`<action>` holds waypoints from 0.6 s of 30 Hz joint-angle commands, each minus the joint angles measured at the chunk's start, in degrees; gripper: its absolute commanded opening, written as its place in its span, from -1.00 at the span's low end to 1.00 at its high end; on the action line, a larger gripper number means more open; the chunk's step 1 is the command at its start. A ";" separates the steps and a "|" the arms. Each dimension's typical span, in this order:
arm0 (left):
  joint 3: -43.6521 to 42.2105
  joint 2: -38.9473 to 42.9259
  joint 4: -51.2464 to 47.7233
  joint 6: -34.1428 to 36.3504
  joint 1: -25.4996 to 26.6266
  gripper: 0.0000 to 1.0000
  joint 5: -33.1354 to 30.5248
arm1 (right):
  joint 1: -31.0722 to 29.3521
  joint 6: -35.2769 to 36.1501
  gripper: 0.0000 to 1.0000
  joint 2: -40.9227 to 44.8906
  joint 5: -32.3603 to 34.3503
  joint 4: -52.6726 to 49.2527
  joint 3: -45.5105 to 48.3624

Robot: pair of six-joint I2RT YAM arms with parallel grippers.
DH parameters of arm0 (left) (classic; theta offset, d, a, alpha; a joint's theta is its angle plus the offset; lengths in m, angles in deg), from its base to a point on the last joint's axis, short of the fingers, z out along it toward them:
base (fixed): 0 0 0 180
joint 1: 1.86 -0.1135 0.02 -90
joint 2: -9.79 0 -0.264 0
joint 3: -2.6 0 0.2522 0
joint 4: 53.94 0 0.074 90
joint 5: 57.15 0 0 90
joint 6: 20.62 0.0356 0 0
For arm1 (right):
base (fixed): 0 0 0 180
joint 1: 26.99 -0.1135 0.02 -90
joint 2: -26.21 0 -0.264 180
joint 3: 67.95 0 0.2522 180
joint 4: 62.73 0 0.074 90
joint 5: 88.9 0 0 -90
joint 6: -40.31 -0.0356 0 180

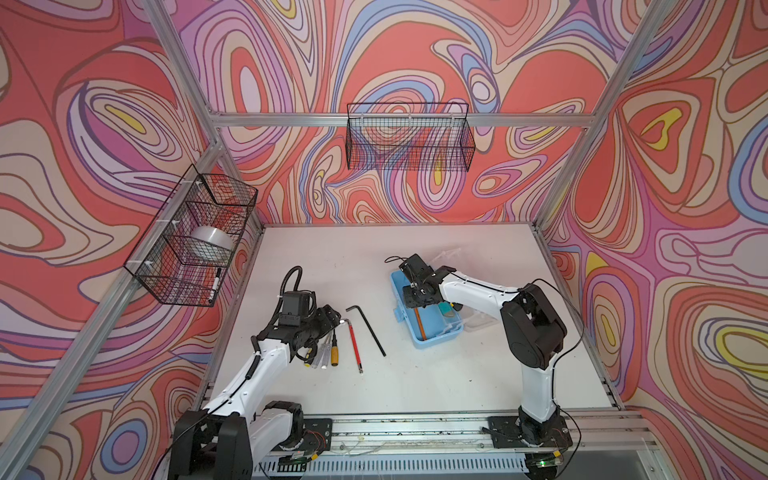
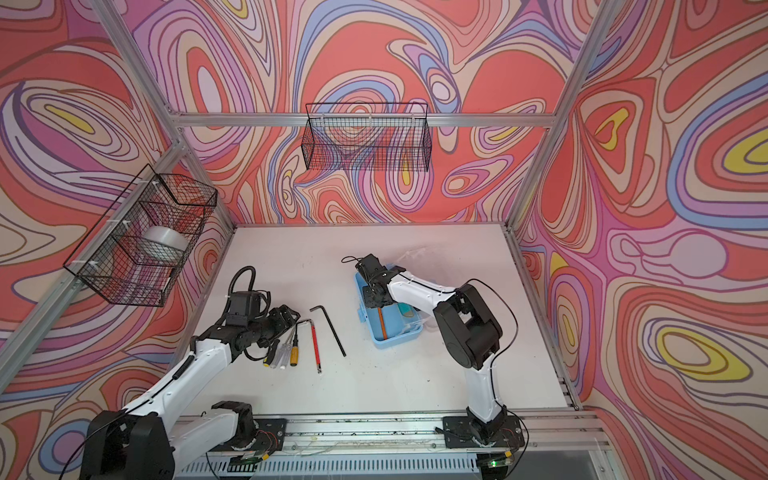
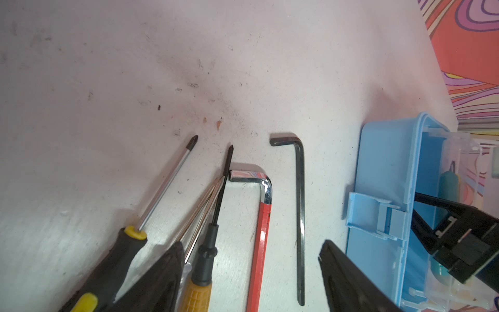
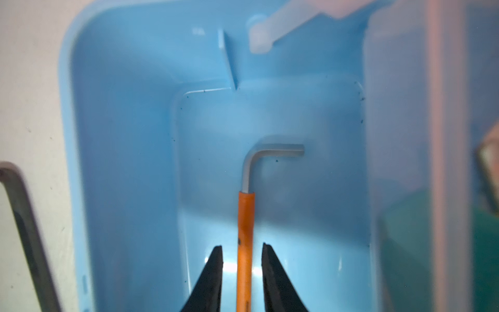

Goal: Pack the tool kit
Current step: 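Carry the orange hex key with the right gripper over the blue box, then open the right gripper to drop the orange hex key into the box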

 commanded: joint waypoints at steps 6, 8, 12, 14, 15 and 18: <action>3.40 1.74 -2.33 0.97 2.10 0.60 -0.96 | -0.94 0.51 -0.38 6.32 -0.02 -3.21 -3.55; 3.53 2.08 -2.47 1.01 2.71 0.60 -1.35 | -2.38 1.21 -0.41 8.12 0.28 -3.83 -4.48; 2.86 2.51 -3.10 1.06 3.91 0.60 -1.71 | -7.61 2.60 -0.42 7.74 2.60 -6.68 -8.36; 2.48 2.67 -3.76 1.14 4.23 0.59 -1.79 | -10.76 3.67 -0.34 6.50 4.91 -7.15 -9.77; 2.37 2.86 -4.22 1.23 4.45 0.58 -2.16 | -11.86 3.77 -0.31 5.34 5.41 -7.71 -10.72; 1.69 4.38 -6.21 1.23 5.22 0.57 -4.49 | -14.55 4.44 -0.31 1.88 5.19 -8.99 -14.09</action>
